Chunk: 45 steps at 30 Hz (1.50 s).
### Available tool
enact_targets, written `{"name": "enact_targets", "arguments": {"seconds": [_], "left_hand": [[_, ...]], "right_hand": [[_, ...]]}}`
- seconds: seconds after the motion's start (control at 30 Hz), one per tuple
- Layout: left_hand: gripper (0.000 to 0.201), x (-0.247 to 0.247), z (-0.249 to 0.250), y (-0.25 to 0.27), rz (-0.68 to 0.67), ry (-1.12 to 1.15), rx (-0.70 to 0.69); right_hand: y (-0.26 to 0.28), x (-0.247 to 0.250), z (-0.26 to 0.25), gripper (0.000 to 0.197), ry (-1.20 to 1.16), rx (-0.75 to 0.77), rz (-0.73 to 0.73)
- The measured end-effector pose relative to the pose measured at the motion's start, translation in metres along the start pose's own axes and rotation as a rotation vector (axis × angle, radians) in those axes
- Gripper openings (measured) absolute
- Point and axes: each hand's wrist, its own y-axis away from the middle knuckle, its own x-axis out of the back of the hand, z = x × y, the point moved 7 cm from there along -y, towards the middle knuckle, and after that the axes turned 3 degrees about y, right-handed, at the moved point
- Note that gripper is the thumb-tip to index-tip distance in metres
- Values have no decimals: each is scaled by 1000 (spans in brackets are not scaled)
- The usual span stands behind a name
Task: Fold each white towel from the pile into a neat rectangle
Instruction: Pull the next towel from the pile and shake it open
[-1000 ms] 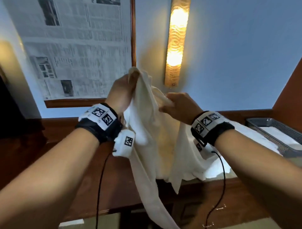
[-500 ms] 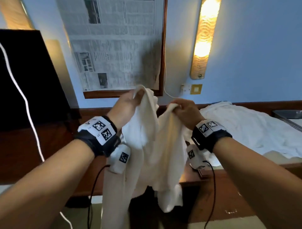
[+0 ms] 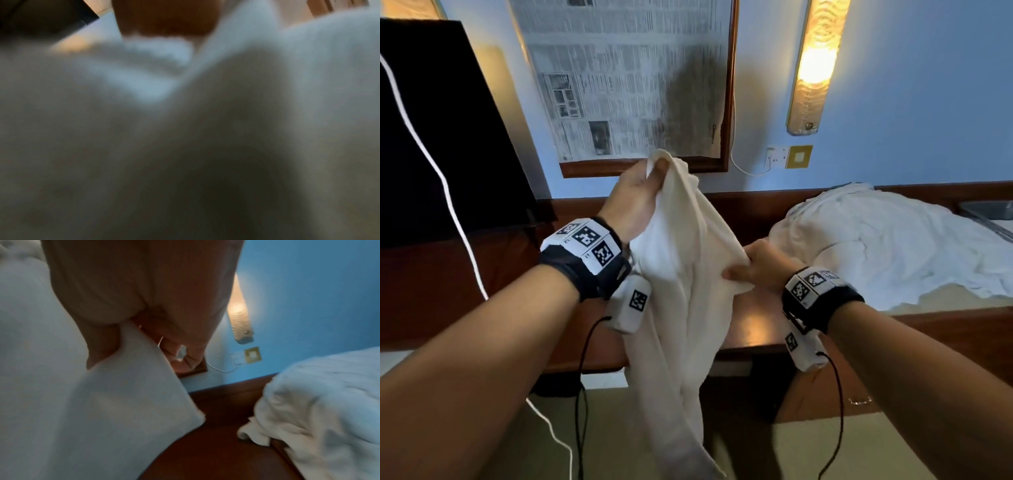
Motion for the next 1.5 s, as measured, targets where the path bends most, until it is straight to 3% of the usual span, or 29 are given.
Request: {"name": "enact_targets", "arguments": {"seconds": [0.07,0.2,0.3,0.33,0.4,0.47,0.5,0.57,0.63,0.73,0.83,0.93,1.07,1.17,1.23,1.43,1.5], "left_hand": [[30,8,0,0,72,-102,-11],[38,21,-6,-1,176,-71,6],[23,19,-5,-1,193,-59,23],[27,16,-3,-2,169,-34,14],[37,3,5,-2,34,-8,6],[10,-8,11,4,-185,-43,69],[11,-13,15,9,-340,-36,133],[29,-15,21,22,-634,-160,209],[28,-11,33,27,-767,-340,142],[32,8,60,9,-599,-336,-36],[9,19,83,1,-402,-178,-151],[20,23,96,-1,-236,-243,-299],[37,34,116,-6,12,-114,-287],[32,28,138,-2,-34,-79,-418],[12,23,147,-1,-74,-82,-462],[15,13,156,-11,-189,-48,-490],[3,11,156,-15,-221,-46,-467]], "right_hand": [[10,-5,32,23,47,-100,5],[31,-5,86,30,98,-255,-6],[37,9,112,27,42,-321,81],[38,17,118,21,62,-348,122],[38,42,120,16,109,-381,265],[35,73,106,14,47,-377,435],[32,88,94,14,-39,-347,514],[22,117,60,25,-178,-210,629],[17,140,15,23,-244,-43,691],[19,160,-62,16,-213,209,688],[27,159,-129,12,-172,396,568],[34,152,-173,9,-172,483,483],[41,162,-209,10,-294,559,449],[44,168,-229,13,-286,589,419],[45,171,-235,13,-278,614,415],[47,179,-241,16,-250,646,403],[47,180,-242,17,-274,645,393]]}}
